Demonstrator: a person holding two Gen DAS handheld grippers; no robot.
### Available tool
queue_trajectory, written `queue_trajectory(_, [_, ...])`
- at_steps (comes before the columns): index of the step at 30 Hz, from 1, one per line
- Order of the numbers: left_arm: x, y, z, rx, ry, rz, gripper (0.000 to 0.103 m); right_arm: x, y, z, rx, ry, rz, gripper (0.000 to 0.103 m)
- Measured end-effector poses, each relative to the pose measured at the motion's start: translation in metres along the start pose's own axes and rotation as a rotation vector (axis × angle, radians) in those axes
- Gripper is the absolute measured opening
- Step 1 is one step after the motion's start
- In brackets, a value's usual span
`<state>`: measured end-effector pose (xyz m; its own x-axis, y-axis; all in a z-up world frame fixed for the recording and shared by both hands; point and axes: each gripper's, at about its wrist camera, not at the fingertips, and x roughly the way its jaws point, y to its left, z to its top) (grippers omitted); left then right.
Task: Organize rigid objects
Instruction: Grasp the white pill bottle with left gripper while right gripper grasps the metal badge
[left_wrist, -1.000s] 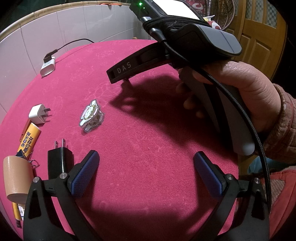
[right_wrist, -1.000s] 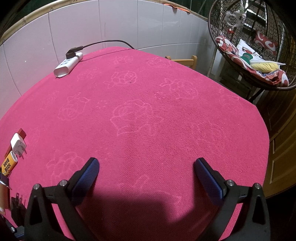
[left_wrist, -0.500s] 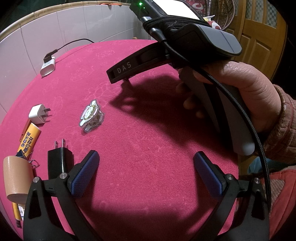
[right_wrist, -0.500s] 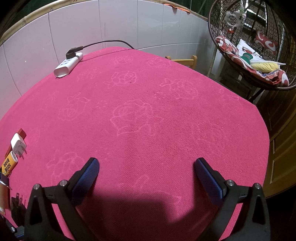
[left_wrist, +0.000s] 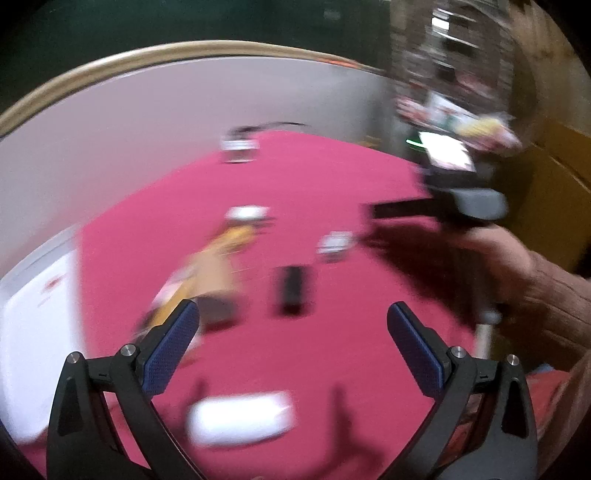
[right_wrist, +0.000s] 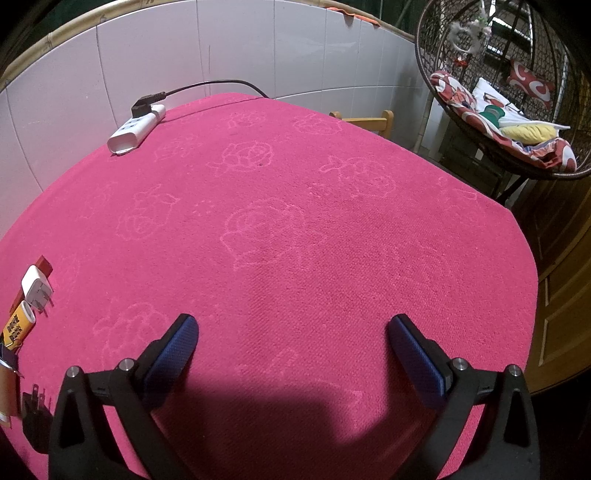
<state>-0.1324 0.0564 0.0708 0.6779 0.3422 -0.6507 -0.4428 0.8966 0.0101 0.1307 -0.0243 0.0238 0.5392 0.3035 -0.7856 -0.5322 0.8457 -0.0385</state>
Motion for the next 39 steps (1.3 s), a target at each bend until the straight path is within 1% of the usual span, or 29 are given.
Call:
queue_trajectory(1, [-0.005, 0.012, -0.008, -0.032, 0.008, 0.06, 0.103, 0.0, 0.0, 0.0, 0.0, 0.0, 0.0, 0.103])
queue_trajectory(2, [-0.007, 0.024, -0.016, -0.062, 0.023, 0.099, 0.103, 0.0, 0.0, 0.0, 0.0, 0.0, 0.0, 0.103])
queue_trajectory(3, [-0.008, 0.03, -0.025, -0.082, 0.041, 0.112, 0.103, 0.0, 0.0, 0.0, 0.0, 0.0, 0.0, 0.103])
queue_trajectory(4, [-0.007, 0.037, -0.035, -0.103, 0.07, 0.114, 0.103, 0.0, 0.0, 0.0, 0.0, 0.0, 0.0, 0.103])
queue_trajectory(7, [-0.006, 0.032, -0.052, -0.095, 0.108, 0.11, 0.103, 0.0, 0.0, 0.0, 0.001, 0.0, 0.001, 0.103])
queue_trajectory(10, [0.0, 0.023, -0.058, -0.072, 0.126, 0.09, 0.103, 0.0, 0.0, 0.0, 0.002, -0.001, 0.003, 0.103])
queue_trajectory(13, [0.012, 0.016, -0.061, -0.041, 0.155, 0.102, 0.103, -0.002, -0.001, -0.001, 0.018, -0.022, 0.019, 0.103])
queue_trajectory(15, [0.022, 0.011, -0.056, -0.035, 0.173, 0.101, 0.102, -0.006, -0.001, -0.002, 0.01, -0.036, 0.073, 0.103])
queue_trajectory(17, [0.027, 0.009, -0.055, -0.028, 0.182, 0.104, 0.097, -0.013, 0.003, -0.006, -0.016, -0.047, 0.149, 0.103])
queue_trajectory(19, [0.031, 0.008, -0.055, -0.028, 0.189, 0.112, 0.095, -0.02, 0.011, -0.012, -0.064, -0.06, 0.226, 0.103])
queue_trajectory(21, [0.035, 0.008, -0.056, -0.033, 0.198, 0.108, 0.089, -0.03, 0.023, -0.019, -0.125, -0.072, 0.34, 0.103])
queue_trajectory(23, [0.035, 0.009, -0.057, -0.035, 0.204, 0.113, 0.084, -0.037, 0.031, -0.026, -0.167, -0.084, 0.417, 0.103])
queue_trajectory(24, [0.035, 0.009, -0.058, -0.04, 0.207, 0.106, 0.077, -0.042, 0.036, -0.029, -0.193, -0.095, 0.459, 0.103])
queue_trajectory(25, [0.035, 0.011, -0.058, -0.05, 0.208, 0.099, 0.072, -0.046, 0.041, -0.031, -0.219, -0.104, 0.491, 0.103])
queue_trajectory(27, [0.03, 0.014, -0.06, -0.07, 0.203, 0.089, 0.061, -0.052, 0.052, -0.035, -0.276, -0.125, 0.51, 0.103])
queue_trajectory(29, [0.029, 0.016, -0.06, -0.083, 0.201, 0.096, 0.061, -0.057, 0.06, -0.036, -0.326, -0.143, 0.507, 0.103])
queue_trajectory(32, [0.028, 0.018, -0.061, -0.103, 0.197, 0.096, 0.061, -0.053, 0.067, -0.036, -0.376, -0.119, 0.502, 0.102])
queue_trajectory(33, [0.027, 0.018, -0.061, -0.106, 0.196, 0.097, 0.061, -0.051, 0.07, -0.035, -0.394, -0.106, 0.5, 0.101])
queue_trajectory(35, [0.026, 0.018, -0.061, -0.109, 0.193, 0.097, 0.061, -0.046, 0.075, -0.034, -0.442, -0.081, 0.491, 0.086])
queue_trajectory(36, [0.025, 0.018, -0.061, -0.11, 0.191, 0.098, 0.061, -0.044, 0.079, -0.036, -0.472, -0.067, 0.486, 0.082])
queue_trajectory(37, [0.025, 0.018, -0.061, -0.111, 0.189, 0.099, 0.061, -0.041, 0.08, -0.036, -0.487, -0.055, 0.485, 0.07])
queue_trajectory(38, [0.025, 0.019, -0.06, -0.112, 0.188, 0.099, 0.061, -0.038, 0.083, -0.035, -0.503, -0.041, 0.485, 0.064])
queue_trajectory(39, [0.025, 0.019, -0.061, -0.114, 0.187, 0.099, 0.061, -0.037, 0.086, -0.035, -0.517, -0.044, 0.475, 0.064])
